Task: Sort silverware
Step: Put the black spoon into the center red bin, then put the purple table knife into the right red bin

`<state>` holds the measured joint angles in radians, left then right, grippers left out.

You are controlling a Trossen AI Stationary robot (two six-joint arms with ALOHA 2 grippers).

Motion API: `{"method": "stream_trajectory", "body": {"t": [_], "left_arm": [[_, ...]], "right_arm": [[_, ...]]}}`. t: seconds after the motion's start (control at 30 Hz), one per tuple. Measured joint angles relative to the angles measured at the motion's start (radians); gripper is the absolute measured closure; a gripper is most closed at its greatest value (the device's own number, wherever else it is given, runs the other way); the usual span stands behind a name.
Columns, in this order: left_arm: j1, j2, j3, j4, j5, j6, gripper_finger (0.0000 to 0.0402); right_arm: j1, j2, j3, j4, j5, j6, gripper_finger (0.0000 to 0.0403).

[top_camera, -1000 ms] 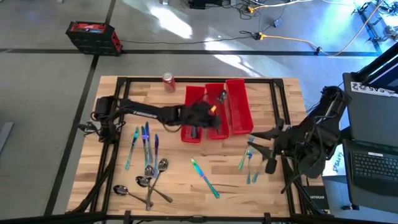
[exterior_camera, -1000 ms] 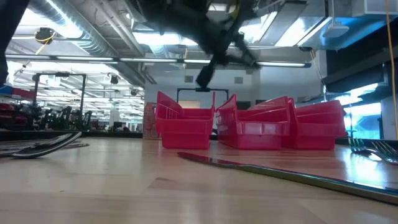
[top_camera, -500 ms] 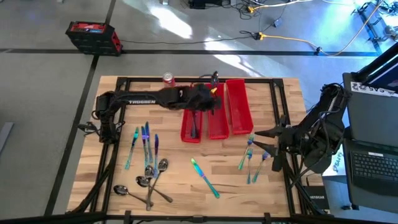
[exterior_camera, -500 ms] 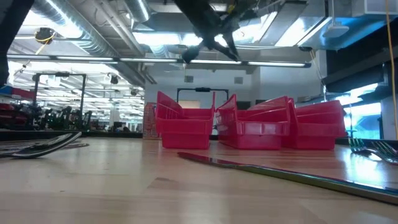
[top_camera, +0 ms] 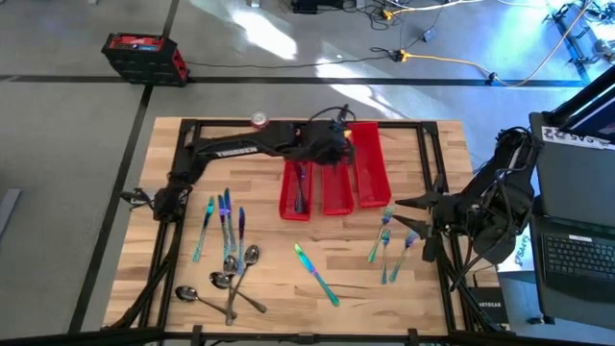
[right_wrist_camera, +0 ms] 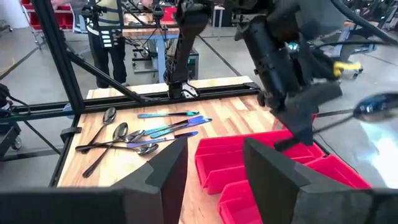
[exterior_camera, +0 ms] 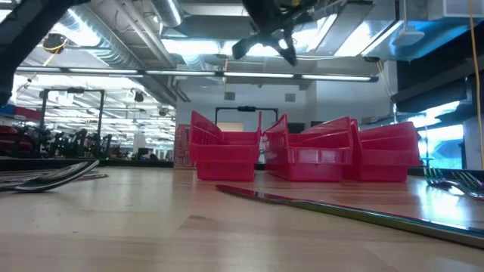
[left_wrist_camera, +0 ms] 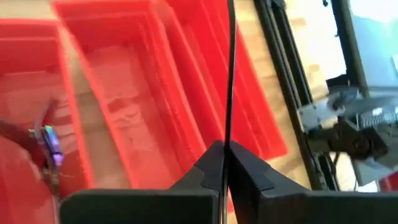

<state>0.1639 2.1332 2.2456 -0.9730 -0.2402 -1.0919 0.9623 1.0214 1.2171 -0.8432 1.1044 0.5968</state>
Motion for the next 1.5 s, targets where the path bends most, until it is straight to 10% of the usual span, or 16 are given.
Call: {"method": "stream_trajectory", "body": {"t": [0.63,1.5], "left_arm": [[-0.028,0.246,0.1,-0.059,0.145,-0.075,0.0401],[-0.044,0.247,0.099,-0.003,0.094,-0.244,0.0389]], "right_arm": [[0.0,0.002,0.0,0.0,-0.035,0.02,0.0262],[0.0,0.003,0.0,-0.127,-0.077,0.091,0.0262]]}}
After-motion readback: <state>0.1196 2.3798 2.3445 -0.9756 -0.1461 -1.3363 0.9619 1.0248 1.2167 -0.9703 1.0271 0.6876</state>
